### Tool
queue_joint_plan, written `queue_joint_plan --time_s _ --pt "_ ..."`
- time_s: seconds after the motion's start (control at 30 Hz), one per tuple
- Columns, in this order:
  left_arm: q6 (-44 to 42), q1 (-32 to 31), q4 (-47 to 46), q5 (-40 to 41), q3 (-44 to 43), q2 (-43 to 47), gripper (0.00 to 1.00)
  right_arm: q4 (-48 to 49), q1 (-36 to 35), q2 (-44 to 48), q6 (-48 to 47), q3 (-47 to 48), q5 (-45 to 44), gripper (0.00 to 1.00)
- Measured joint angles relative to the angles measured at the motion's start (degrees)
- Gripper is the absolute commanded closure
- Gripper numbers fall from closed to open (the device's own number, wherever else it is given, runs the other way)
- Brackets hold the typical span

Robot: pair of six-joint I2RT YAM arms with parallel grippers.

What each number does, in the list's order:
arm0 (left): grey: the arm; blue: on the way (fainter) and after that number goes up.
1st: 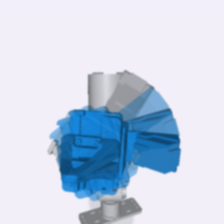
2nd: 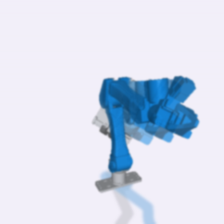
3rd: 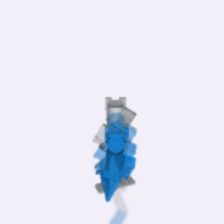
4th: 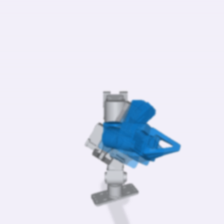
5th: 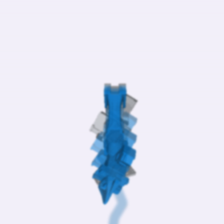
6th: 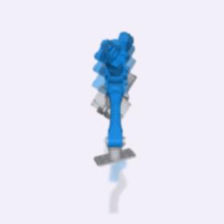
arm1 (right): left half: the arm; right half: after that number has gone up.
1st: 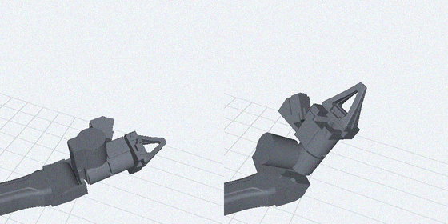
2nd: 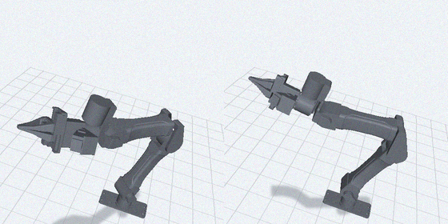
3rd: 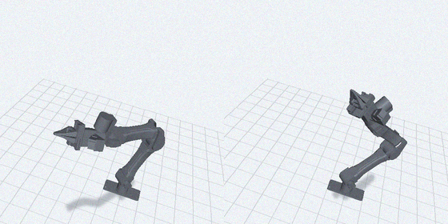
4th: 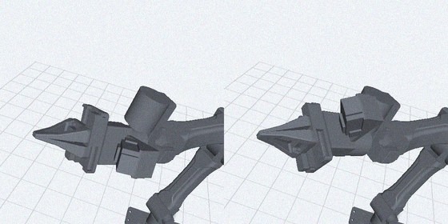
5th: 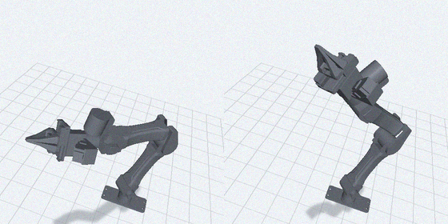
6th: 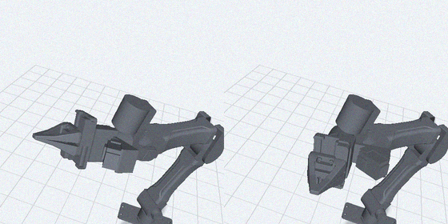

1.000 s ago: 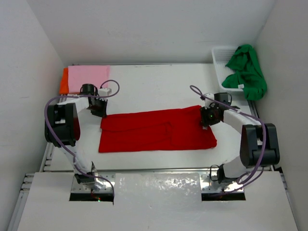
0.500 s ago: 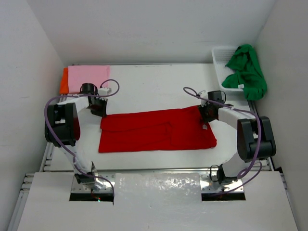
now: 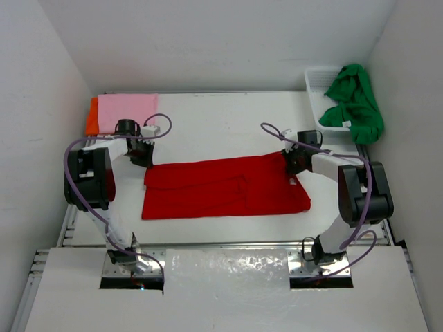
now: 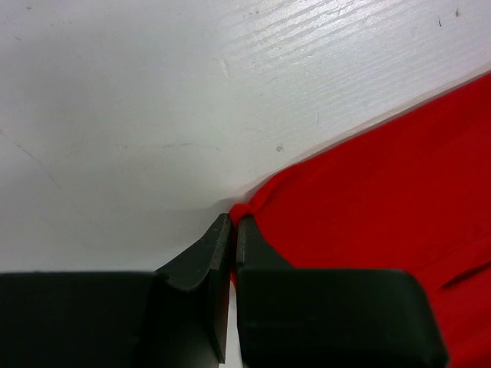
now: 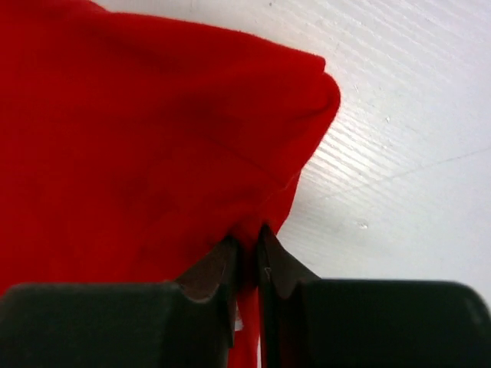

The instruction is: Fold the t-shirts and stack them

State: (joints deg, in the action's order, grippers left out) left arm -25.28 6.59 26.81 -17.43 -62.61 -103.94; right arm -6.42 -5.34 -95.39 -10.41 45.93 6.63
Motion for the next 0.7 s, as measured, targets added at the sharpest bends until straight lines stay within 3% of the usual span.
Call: queue_joint_plan --time_s 0.1,0.2,0.33,0.6,0.7 --pt "-0.02 0.07 0.00 0.04 0.00 -0.02 1.00 1.57 1.25 -0.85 2.75 0.15 1.97 0.98" --pt "-0.07 0.20 0.00 0.15 0.00 -0.02 1.00 3.91 5.55 -2.12 7.91 0.55 3.52 0.98" --pt "-0.17 0.22 0.00 0.22 0.00 -0.02 1.00 4.70 10.58 -4.63 12.92 3.04 4.15 0.85" --pt "-0.20 0.22 0.00 0.24 0.00 -0.02 1.00 4.59 12.33 -9.55 19.52 7.98 4.96 0.77" --pt "-0.20 0.22 0.00 0.24 0.00 -0.02 1.00 3.80 13.09 -9.66 21.62 8.52 4.57 0.69"
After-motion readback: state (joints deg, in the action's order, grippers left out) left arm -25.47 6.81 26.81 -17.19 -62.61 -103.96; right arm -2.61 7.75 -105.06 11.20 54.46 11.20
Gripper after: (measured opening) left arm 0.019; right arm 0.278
